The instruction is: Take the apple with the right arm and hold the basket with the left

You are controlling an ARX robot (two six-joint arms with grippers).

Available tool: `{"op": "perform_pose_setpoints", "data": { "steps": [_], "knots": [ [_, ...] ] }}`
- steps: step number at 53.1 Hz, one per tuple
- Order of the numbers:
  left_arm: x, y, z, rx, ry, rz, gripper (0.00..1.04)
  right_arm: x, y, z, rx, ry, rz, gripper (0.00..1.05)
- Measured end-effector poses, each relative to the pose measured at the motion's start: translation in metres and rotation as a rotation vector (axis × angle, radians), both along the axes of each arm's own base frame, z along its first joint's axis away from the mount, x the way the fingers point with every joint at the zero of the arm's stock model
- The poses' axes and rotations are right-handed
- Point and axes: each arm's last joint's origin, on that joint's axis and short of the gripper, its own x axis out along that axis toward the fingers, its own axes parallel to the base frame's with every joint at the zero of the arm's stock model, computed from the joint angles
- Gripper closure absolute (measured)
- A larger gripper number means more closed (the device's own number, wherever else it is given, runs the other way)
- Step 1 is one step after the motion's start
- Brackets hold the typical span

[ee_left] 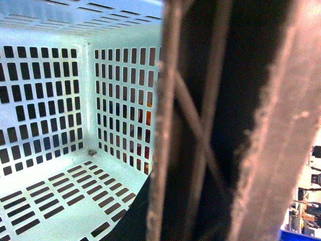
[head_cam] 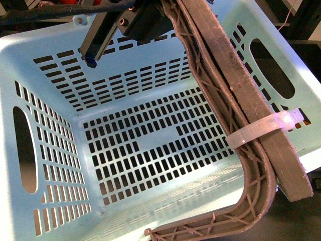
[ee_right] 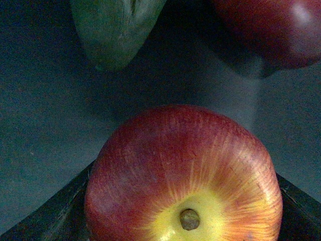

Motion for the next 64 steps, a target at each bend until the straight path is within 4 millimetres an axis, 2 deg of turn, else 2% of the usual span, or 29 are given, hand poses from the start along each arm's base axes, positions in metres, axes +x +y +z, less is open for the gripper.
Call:
{"op": "perform_pose_setpoints", "data": {
  "steps": [3, 15, 21, 29, 37, 40, 48, 57, 64],
  "knots": [
    [0.0, 0.0, 0.0, 0.0, 0.0, 0.0, 0.9, -0.002, -0.003, 0.021, -0.014, -0.053, 0.008, 0.25],
    [0.0, 0.0, 0.0, 0.0, 0.0, 0.0, 0.9, -0.008, -0.005, 0.078, -0.021, -0.198, 0.024, 0.25],
    [0.0, 0.0, 0.0, 0.0, 0.0, 0.0, 0.9, -0.016, 0.0, 0.128, 0.005, -0.335, 0.024, 0.25],
    [0.0, 0.0, 0.0, 0.0, 0.0, 0.0, 0.9, -0.03, 0.026, 0.19, 0.071, -0.54, 0.045, 0.25],
    [0.0, 0.0, 0.0, 0.0, 0.0, 0.0, 0.9, -0.042, 0.062, 0.226, 0.154, -0.655, 0.124, 0.25],
    [0.0, 0.0, 0.0, 0.0, 0.0, 0.0, 0.9, -0.044, 0.071, 0.231, 0.172, -0.672, 0.148, 0.25],
    [0.0, 0.0, 0.0, 0.0, 0.0, 0.0, 0.9, -0.052, 0.112, 0.237, 0.235, -0.68, 0.248, 0.25],
    [0.0, 0.0, 0.0, 0.0, 0.0, 0.0, 0.9, -0.06, 0.148, 0.21, 0.269, -0.595, 0.346, 0.25],
    [0.0, 0.0, 0.0, 0.0, 0.0, 0.0, 0.9, -0.065, 0.158, 0.195, 0.267, -0.548, 0.375, 0.25]
  ]
}}
